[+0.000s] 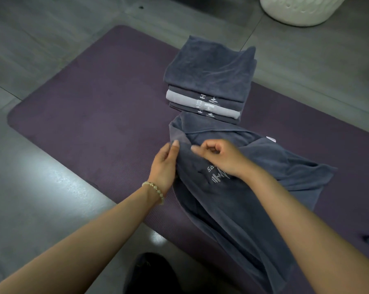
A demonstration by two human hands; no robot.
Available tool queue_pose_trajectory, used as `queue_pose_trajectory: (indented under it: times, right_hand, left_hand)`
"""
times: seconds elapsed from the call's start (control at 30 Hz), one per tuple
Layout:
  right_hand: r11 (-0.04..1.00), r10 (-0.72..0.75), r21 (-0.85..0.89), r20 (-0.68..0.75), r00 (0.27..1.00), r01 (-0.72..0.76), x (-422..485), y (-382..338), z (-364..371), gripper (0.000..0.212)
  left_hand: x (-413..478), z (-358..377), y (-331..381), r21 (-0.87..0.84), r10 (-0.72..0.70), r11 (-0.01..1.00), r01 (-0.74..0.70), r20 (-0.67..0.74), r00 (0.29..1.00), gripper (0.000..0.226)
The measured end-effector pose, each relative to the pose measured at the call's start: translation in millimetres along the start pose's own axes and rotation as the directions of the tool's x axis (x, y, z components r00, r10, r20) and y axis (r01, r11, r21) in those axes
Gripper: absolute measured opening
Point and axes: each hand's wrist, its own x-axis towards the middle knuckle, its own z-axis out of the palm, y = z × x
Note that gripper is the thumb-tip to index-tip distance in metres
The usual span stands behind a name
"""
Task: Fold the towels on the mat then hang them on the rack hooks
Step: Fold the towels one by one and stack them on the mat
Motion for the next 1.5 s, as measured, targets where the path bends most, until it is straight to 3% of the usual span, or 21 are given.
queue_pose_trajectory:
  times: [0.07,0.13,0.2,0.27,0.3,0.37,0.4,0.47,0.53,0.63,0.7,0.77,0.83,0.9,0.97,1.1,1.3,1.43,1.5]
  right_hand:
    - [0.991,0.005,-0.138,0.027,1.0,-0.002,-4,8,-7,0.06]
    - [0.971,-0.003,-0.239,0.026,1.0,0.009,-5,18,-17,0.041]
    - [0.973,0.032,-0.232,0.054,0.998,-0.019,-8,24,-28,0.028]
    - [0.97,0.08,-0.234,0.038,0.996,-0.069,-9,36,-42,0.034]
    - [0.968,0.101,-0.235,0.045,0.994,-0.088,-9,41,-48,0.047]
    - [0.972,0.113,-0.216,0.065,0.992,-0.096,-6,53,-58,0.083]
    - [0.966,0.128,-0.234,0.049,0.991,-0.114,-4,57,-63,0.092]
    - [0.963,0.158,-0.224,0.023,0.987,-0.149,3,61,-67,0.083]
    - [0.985,0.108,-0.134,-0.008,0.994,-0.108,13,57,-64,0.059]
    - [0.998,0.07,-0.002,0.051,0.996,-0.07,29,38,-45,0.036]
    - [0.98,0.173,-0.132,0.178,0.969,-0.15,39,37,-36,0.046]
    - [0.96,0.223,-0.215,0.193,0.956,-0.18,41,48,-39,0.048]
    - [0.965,0.135,-0.228,0.004,0.991,-0.13,40,66,-49,0.03]
    - [0.974,0.093,-0.187,-0.196,0.976,-0.13,34,82,-60,0.012]
    - [0.974,0.181,-0.092,-0.244,0.953,-0.208,30,90,-63,0.014]
    - [0.944,0.3,-0.054,-0.265,0.916,-0.325,31,98,-59,0.029]
    - [0.962,0.265,-0.014,-0.17,0.949,-0.271,36,88,-50,0.046]
    - [0.978,0.195,0.094,-0.121,0.973,-0.184,30,73,-50,0.012]
    - [0.982,0.122,0.154,-0.076,0.99,-0.109,26,66,-52,0.006]
  left_hand:
    - [16,-1,2,-0.158,-0.093,0.984,0.083,-0.058,0.994,0.035]
    - [33,-4,7,-0.346,-0.212,0.924,0.165,-0.105,0.972,0.04]
    - [42,-10,9,-0.382,-0.252,0.91,0.16,-0.203,0.946,0.033]
    - [45,-16,4,-0.129,-0.167,0.982,0.134,-0.295,0.941,0.039]
    - [47,-22,-3,0.048,-0.088,0.993,0.109,-0.316,0.944,0.042]
    - [49,-41,-18,0.347,0.014,0.932,0.103,-0.318,0.948,0.046]
    - [51,-50,-24,0.475,0.046,0.872,0.113,-0.311,0.949,0.048]
    - [53,-58,-26,0.695,0.063,0.705,0.141,-0.26,0.964,0.049]
    - [54,-53,-24,0.823,0.051,0.557,0.108,-0.164,0.985,0.046]
    - [61,-32,-17,0.886,0.055,0.459,-0.063,0.042,0.998,0.043]
    - [69,-22,-12,0.874,0.046,0.473,-0.11,0.1,0.994,0.041]
    - [80,-17,-13,0.85,0.042,0.516,-0.105,0.097,0.994,0.038]
    - [92,-15,-18,0.82,0.037,0.568,-0.072,0.062,0.997,0.04]
    - [101,-13,-20,0.785,-0.002,0.618,-0.041,0.054,0.999,0.053]
    - [108,-9,-20,0.756,-0.036,0.652,-0.064,0.115,0.993,0.058]
    - [116,-2,-23,0.738,-0.069,0.668,-0.095,0.189,0.98,0.046]
    - [112,3,-18,0.612,-0.027,0.788,-0.061,0.133,0.991,0.037]
    - [100,-3,-15,0.592,0.058,0.79,-0.159,0.185,0.981,0.028]
    - [96,-7,-13,0.601,0.092,0.771,-0.21,0.221,0.971,0.017]
